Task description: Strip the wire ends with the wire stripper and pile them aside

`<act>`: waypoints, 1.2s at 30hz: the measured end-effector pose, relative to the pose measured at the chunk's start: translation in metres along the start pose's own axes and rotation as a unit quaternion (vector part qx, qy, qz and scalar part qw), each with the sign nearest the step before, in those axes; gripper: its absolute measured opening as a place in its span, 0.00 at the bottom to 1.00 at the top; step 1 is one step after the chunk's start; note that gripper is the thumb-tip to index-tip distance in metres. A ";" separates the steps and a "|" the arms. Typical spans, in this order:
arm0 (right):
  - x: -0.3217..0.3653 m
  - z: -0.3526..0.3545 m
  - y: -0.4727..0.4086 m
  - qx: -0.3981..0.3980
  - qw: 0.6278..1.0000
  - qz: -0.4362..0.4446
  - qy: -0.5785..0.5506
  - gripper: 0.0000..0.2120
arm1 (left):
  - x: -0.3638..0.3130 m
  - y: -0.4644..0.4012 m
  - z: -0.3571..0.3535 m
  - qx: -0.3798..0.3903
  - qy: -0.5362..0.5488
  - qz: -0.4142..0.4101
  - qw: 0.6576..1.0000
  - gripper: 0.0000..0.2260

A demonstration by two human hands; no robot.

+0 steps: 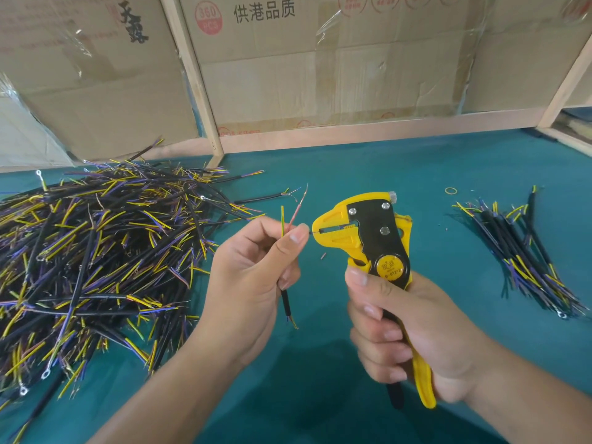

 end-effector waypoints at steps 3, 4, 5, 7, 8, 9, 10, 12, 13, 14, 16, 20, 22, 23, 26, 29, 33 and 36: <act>0.002 0.003 -0.001 0.017 1.000 0.005 0.006 0.25 | 0.000 -0.001 0.003 -0.006 -0.013 -0.002 1.000 0.08; 0.004 0.005 -0.001 0.024 1.000 0.006 0.010 0.26 | 0.000 -0.002 0.004 -0.007 -0.021 -0.005 1.000 0.08; 0.004 0.007 -0.002 0.030 0.999 0.008 0.014 0.27 | 0.000 -0.002 0.006 -0.007 -0.030 -0.009 0.999 0.07; 0.004 0.009 -0.003 0.040 0.999 0.011 0.014 0.26 | -0.002 -0.004 0.008 -0.005 -0.035 -0.015 0.999 0.07; 0.004 0.010 -0.004 0.047 0.999 0.015 0.009 0.26 | -0.003 -0.004 0.008 -0.002 -0.033 -0.017 0.999 0.08; 0.003 0.010 -0.005 0.055 0.998 0.021 0.003 0.25 | -0.004 -0.004 0.008 0.001 -0.031 -0.019 0.999 0.08; 0.002 0.010 -0.005 0.062 0.998 0.029 -0.003 0.25 | -0.005 -0.003 0.008 0.005 -0.026 -0.020 0.999 0.08; 0.001 0.010 -0.006 0.072 0.996 0.043 -0.013 0.24 | -0.007 -0.003 0.006 0.012 -0.012 -0.021 1.000 0.08; 0.000 0.009 -0.006 0.076 0.996 0.046 -0.015 0.23 | -0.008 -0.003 0.006 0.012 -0.009 -0.022 1.000 0.08; 0.000 0.009 -0.006 0.080 0.996 0.047 -0.014 0.23 | -0.008 -0.004 0.008 0.010 -0.008 -0.023 1.000 0.08; 0.000 0.009 -0.007 0.086 0.995 0.044 -0.008 0.23 | -0.010 -0.005 0.010 0.007 -0.012 -0.025 1.000 0.08; 0.000 0.010 -0.006 0.077 0.996 0.040 -0.012 0.24 | -0.012 -0.006 0.012 0.014 -0.020 -0.019 1.000 0.09; 0.001 0.010 -0.006 0.076 0.996 0.038 -0.008 0.24 | -0.012 -0.006 0.015 0.022 -0.026 -0.025 0.999 0.08; 0.002 0.010 -0.005 0.075 0.997 0.037 -0.006 0.25 | -0.012 -0.006 0.016 0.027 -0.029 -0.028 0.999 0.08; 0.003 0.013 -0.004 0.079 0.996 0.029 0.006 0.24 | -0.009 -0.006 0.015 0.032 -0.045 -0.031 0.998 0.07; 0.008 0.018 -0.008 0.068 0.996 0.047 -0.020 0.22 | -0.013 -0.011 0.023 0.001 -0.034 -0.032 0.999 0.09; 0.033 0.038 -0.013 -0.011 0.985 0.120 -0.127 0.15 | -0.029 -0.025 0.053 -0.087 -0.001 -0.066 0.994 0.11; 0.028 0.041 -0.017 0.028 0.986 0.115 -0.117 0.17 | -0.023 -0.020 0.043 -0.061 -0.013 -0.059 0.996 0.13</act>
Point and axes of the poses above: each hand's wrist, its own y-axis away from the middle knuckle, its own z-axis out of the back of the hand, x = y × z, the point moved 1 cm from there along -y, towards the middle knuckle, and after that the axes turned 7 degrees about -y, right-handed, at the moved point
